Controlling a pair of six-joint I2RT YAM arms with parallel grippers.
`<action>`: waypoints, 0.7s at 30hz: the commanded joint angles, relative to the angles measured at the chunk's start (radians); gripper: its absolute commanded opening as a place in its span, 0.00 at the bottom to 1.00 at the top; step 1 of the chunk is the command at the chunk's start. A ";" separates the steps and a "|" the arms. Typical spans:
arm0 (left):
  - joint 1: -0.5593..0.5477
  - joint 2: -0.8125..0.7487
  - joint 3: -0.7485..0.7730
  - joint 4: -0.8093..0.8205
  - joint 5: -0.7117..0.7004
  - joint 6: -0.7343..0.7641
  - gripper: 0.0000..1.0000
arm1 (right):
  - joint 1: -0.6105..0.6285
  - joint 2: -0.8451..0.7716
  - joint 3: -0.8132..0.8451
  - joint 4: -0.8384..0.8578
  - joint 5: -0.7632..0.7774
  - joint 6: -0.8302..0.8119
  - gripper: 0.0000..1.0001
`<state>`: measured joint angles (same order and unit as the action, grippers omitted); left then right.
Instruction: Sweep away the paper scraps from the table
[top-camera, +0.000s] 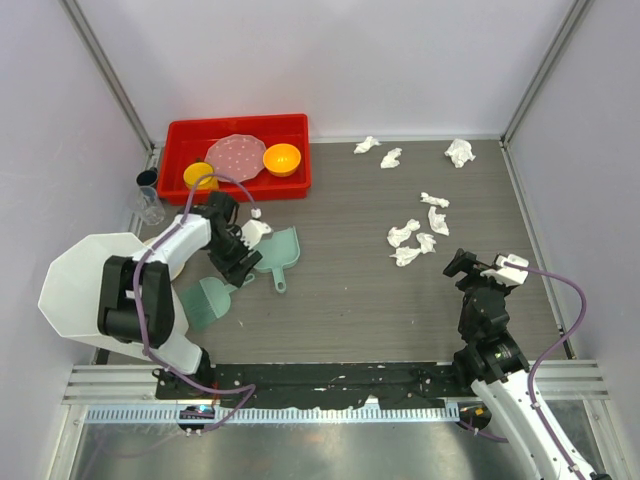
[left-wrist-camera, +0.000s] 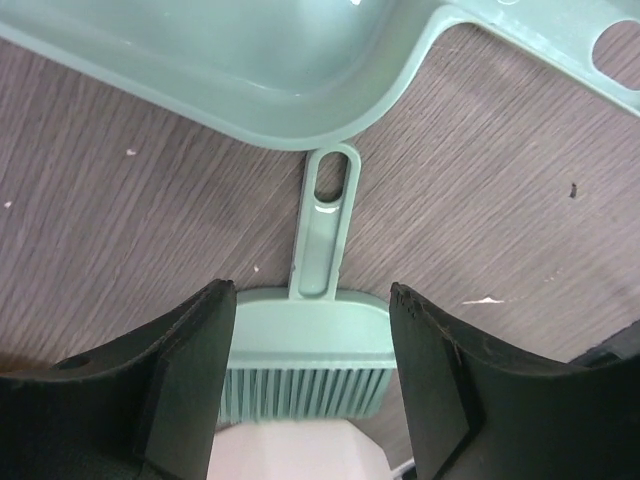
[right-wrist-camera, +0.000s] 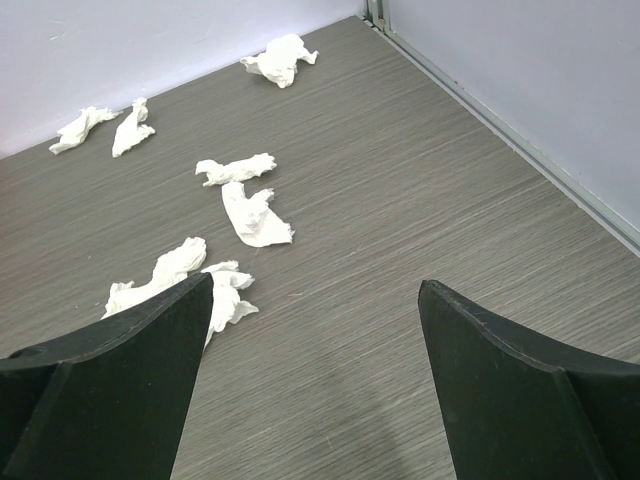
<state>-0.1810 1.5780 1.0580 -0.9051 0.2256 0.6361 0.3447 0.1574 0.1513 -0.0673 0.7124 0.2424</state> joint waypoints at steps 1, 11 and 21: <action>0.002 -0.013 -0.049 0.121 0.044 0.079 0.67 | -0.003 0.001 0.008 0.058 0.006 0.000 0.89; 0.002 0.048 -0.157 0.213 0.014 0.096 0.66 | -0.001 0.007 0.008 0.063 0.004 -0.002 0.89; -0.009 0.054 -0.233 0.267 -0.038 0.066 0.00 | -0.003 0.001 0.008 0.055 0.009 0.000 0.89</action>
<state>-0.1837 1.6028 0.9077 -0.6842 0.1902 0.6979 0.3447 0.1574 0.1513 -0.0597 0.7113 0.2420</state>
